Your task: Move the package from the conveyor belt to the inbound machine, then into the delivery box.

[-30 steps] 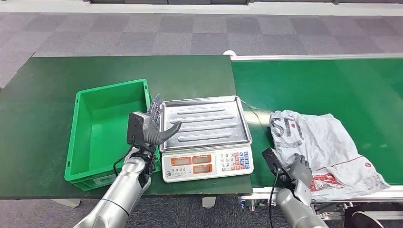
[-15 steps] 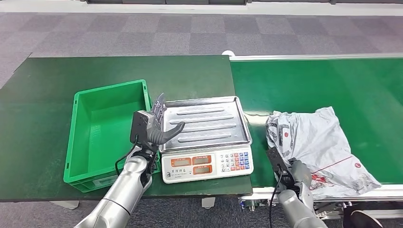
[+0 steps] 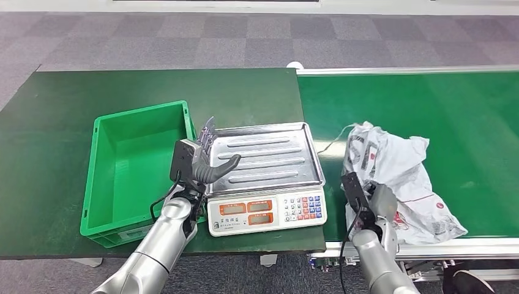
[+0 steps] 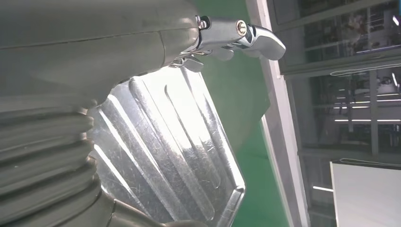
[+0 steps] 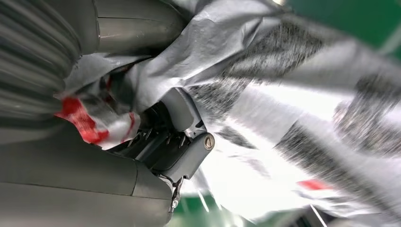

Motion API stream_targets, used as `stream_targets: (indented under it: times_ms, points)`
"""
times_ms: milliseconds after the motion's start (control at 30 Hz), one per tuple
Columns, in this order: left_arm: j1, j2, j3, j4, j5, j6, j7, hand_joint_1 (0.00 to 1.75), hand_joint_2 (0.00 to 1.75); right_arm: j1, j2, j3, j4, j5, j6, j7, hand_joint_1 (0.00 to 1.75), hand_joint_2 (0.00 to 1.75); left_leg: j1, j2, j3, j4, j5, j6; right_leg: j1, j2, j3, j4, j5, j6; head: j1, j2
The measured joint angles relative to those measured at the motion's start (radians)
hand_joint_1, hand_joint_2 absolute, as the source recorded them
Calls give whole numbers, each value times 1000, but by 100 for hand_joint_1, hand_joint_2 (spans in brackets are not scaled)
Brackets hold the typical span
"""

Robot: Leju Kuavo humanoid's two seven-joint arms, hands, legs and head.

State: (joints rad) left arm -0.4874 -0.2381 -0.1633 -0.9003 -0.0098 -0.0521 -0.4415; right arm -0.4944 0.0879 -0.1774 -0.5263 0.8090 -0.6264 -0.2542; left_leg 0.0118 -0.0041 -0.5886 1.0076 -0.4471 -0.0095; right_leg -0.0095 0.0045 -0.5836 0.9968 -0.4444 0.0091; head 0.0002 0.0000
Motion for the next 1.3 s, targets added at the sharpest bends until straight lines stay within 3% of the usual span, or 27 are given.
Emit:
stream_targets:
  times_ms: [200, 533, 967, 1133, 1300]
  points:
    - [-13, 1, 0, 20, 0, 7, -21, 0, 175, -79, -24, 58, -118, -10, 3, 7, 175, 175, -1, 0, -2, 0, 0, 0, -1, 0, -2, 0, 0, 0, 0, 0]
    - [-41, 18, 0, 51, 31, 34, -55, 0, 175, -199, -47, 207, -129, -48, 39, -24, 175, 175, -1, 0, -3, 0, 0, 0, -1, 0, -3, 1, 0, 0, 0, 0]
    - [-61, 38, 11, 48, 51, 91, -76, 0, 175, -234, 77, 512, -91, -44, 169, 0, 175, 175, -1, 0, -4, 0, 1, -1, -1, 0, -5, 4, 0, 0, 0, 0]
    - [-61, 39, 16, 38, 47, 96, -74, 0, 175, -234, 120, 585, -75, -55, 194, 24, 175, 175, -1, -1, -4, 0, 1, -1, -1, 0, -6, 3, 0, 0, 0, 0]
    - [-63, 39, 17, 33, 45, 96, -72, 0, 175, -225, 130, 626, -69, -110, 259, 31, 175, 175, -1, -1, -4, 0, 1, -1, -1, 0, -6, 3, 0, 0, 0, 0]
